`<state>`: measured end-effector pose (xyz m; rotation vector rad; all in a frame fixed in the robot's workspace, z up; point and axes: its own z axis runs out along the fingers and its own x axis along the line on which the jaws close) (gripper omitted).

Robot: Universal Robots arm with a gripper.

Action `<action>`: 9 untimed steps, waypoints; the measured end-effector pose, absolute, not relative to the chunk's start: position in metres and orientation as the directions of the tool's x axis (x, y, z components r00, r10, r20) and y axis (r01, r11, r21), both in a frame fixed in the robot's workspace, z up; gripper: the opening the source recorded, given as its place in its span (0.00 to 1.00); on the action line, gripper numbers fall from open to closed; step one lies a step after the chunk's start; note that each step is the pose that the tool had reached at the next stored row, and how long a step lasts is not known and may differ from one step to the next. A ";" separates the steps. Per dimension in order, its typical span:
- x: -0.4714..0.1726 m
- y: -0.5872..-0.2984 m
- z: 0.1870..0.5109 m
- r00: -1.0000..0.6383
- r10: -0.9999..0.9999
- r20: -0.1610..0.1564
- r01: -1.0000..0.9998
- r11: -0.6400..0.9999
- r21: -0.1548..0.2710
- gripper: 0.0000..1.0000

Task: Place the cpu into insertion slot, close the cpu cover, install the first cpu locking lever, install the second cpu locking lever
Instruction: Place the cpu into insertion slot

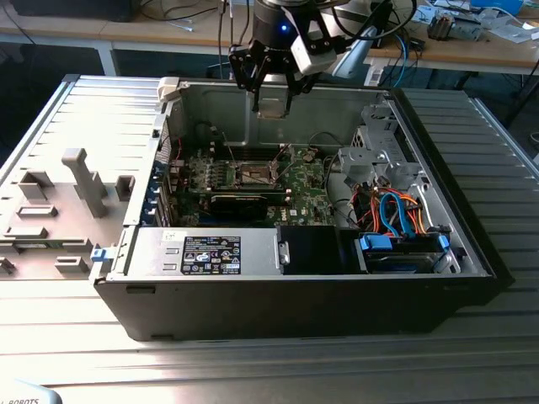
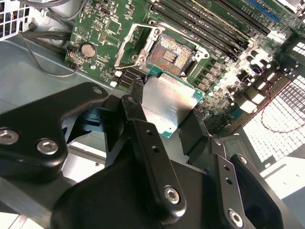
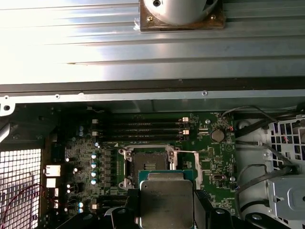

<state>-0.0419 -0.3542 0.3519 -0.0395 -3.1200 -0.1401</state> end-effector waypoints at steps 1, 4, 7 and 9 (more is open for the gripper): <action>-0.042 -0.354 0.352 -1.000 0.024 0.019 0.026 0.996 0.089 0.54; -0.043 -0.354 0.351 -1.000 0.024 0.019 0.026 0.996 0.089 0.54; -0.043 -0.354 0.348 -1.000 0.024 0.019 0.026 0.996 0.089 0.54; -0.043 -0.354 0.347 -1.000 0.024 0.019 0.026 0.996 0.089 0.54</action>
